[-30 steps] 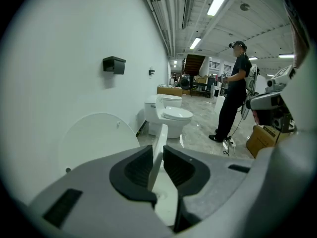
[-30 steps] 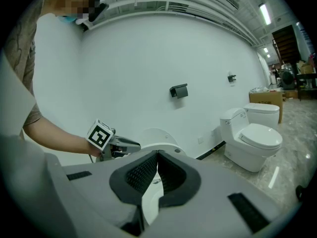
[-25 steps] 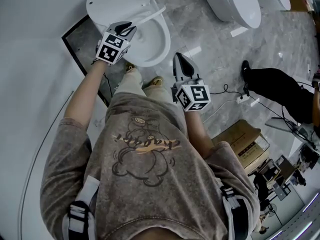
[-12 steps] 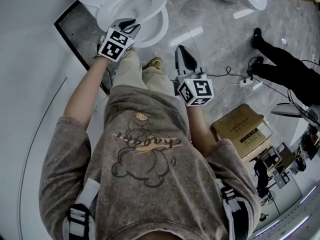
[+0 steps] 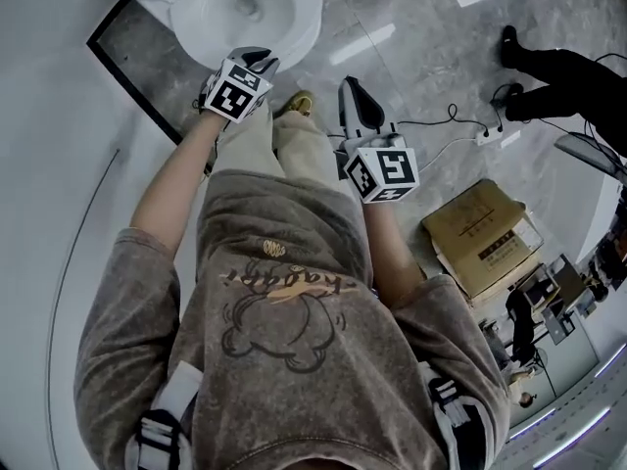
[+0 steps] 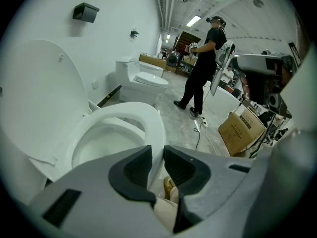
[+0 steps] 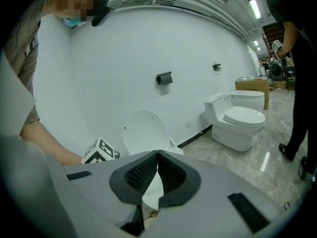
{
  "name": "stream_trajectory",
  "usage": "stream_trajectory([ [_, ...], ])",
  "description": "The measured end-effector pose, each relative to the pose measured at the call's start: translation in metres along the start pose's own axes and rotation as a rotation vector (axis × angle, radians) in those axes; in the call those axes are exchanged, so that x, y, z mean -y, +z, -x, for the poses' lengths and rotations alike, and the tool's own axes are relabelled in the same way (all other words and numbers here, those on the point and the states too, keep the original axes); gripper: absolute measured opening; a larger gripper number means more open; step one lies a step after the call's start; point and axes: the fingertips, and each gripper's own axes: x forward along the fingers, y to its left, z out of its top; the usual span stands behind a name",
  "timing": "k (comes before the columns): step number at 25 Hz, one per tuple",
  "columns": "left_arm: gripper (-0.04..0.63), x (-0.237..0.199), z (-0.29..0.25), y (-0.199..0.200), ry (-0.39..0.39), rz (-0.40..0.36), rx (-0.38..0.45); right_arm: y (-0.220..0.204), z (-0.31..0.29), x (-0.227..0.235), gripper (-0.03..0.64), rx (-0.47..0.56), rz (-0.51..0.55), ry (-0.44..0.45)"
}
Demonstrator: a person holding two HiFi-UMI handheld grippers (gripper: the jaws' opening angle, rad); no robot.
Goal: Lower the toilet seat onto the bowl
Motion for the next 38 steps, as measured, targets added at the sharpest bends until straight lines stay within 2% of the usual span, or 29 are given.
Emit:
stream_trajectory([
  [8, 0.075, 0.013, -0.074, -0.053, -0.059, 0.055, -0.092, -0.057, -0.015, 0.031, 0.026, -0.052, -0.047, -0.053],
  [13, 0.055, 0.01, -0.117, -0.09, -0.064, 0.112, -0.135, -0.09, -0.028, 0.044, 0.026, -0.082, -0.074, -0.076],
  [17, 0.052, 0.005, -0.146, -0.113, -0.066, 0.118, -0.186, -0.11, -0.042, 0.05, 0.026, -0.102, -0.092, -0.072],
  [22, 0.052, -0.003, -0.173, -0.131, -0.05, 0.126, -0.201, -0.135, -0.057, 0.054, 0.026, -0.127, -0.101, -0.061],
  [27, 0.032, -0.006, -0.177, -0.134, -0.052, 0.119, -0.188, -0.142, -0.062, 0.061, 0.026, -0.139, -0.113, -0.068],
  [30, 0.032, -0.004, -0.165, -0.122, -0.067, 0.121, -0.189, -0.128, -0.06, 0.062, 0.026, -0.129, -0.109, -0.074],
  [32, 0.032, -0.002, -0.145, -0.096, -0.064, 0.121, -0.154, -0.109, -0.055, 0.061, 0.026, -0.11, -0.104, -0.075],
  [38, 0.032, -0.003, -0.036, 0.031, -0.017, 0.128, 0.044, -0.021, -0.031, 0.047, 0.026, -0.031, -0.067, -0.065],
])
